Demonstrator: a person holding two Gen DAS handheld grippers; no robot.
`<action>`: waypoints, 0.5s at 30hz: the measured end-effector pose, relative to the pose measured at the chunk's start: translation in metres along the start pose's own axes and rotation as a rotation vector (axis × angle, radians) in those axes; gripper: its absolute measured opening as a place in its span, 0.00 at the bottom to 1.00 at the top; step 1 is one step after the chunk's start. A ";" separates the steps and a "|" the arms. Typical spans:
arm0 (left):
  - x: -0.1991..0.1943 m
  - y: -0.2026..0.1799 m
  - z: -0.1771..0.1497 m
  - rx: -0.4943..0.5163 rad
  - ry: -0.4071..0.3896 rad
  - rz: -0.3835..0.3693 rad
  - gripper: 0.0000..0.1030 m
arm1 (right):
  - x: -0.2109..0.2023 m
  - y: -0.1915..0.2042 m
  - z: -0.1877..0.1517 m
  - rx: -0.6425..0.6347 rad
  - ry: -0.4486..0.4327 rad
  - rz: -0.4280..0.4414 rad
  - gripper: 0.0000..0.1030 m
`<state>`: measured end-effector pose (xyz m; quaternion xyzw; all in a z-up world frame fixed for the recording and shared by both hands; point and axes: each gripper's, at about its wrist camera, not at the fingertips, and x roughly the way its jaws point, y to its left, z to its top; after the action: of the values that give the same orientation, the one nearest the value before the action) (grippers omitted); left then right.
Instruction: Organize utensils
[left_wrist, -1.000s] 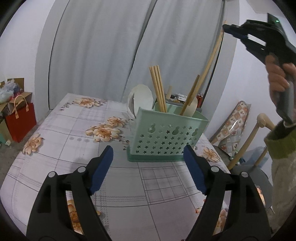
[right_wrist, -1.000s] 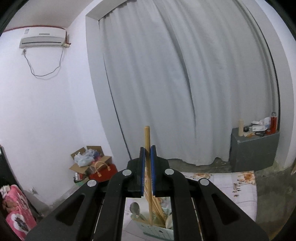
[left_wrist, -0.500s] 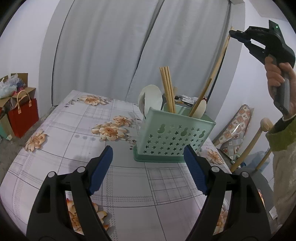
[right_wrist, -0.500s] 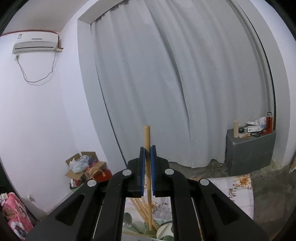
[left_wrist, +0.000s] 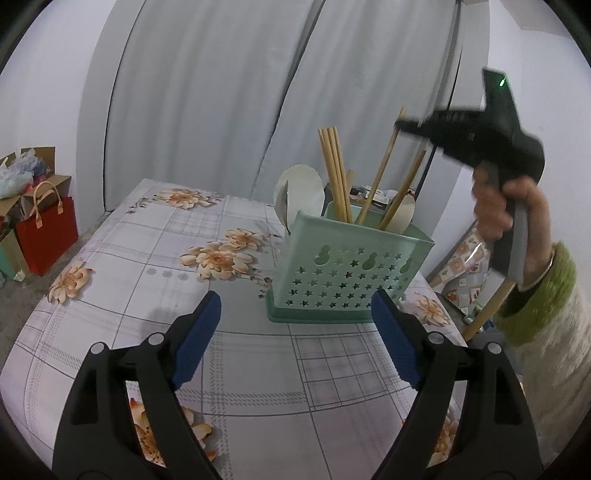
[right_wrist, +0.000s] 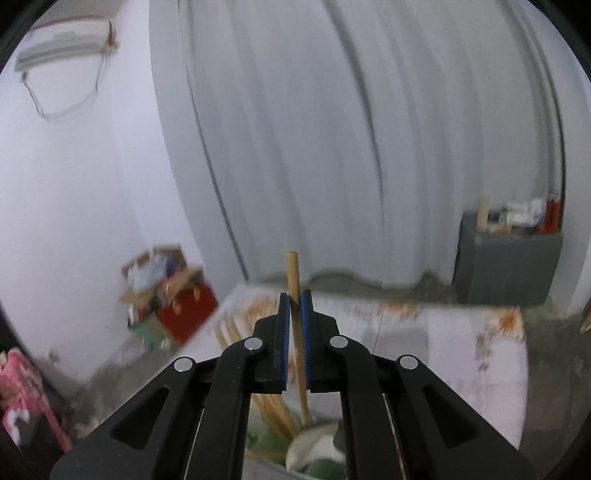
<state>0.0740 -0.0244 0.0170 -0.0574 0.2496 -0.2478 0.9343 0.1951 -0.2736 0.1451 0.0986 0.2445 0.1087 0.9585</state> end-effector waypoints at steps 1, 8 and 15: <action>0.001 0.000 0.001 0.002 0.000 0.001 0.77 | 0.003 -0.002 -0.003 0.001 0.022 0.007 0.08; 0.019 -0.007 0.007 0.061 -0.002 -0.028 0.81 | -0.028 -0.043 -0.009 0.136 0.000 0.075 0.45; 0.064 -0.005 0.026 0.095 -0.001 -0.115 0.85 | -0.043 -0.094 -0.054 0.355 0.028 0.118 0.50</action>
<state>0.1328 -0.0609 0.0128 -0.0277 0.2333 -0.3127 0.9204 0.1472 -0.3674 0.0952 0.2788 0.2668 0.1214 0.9145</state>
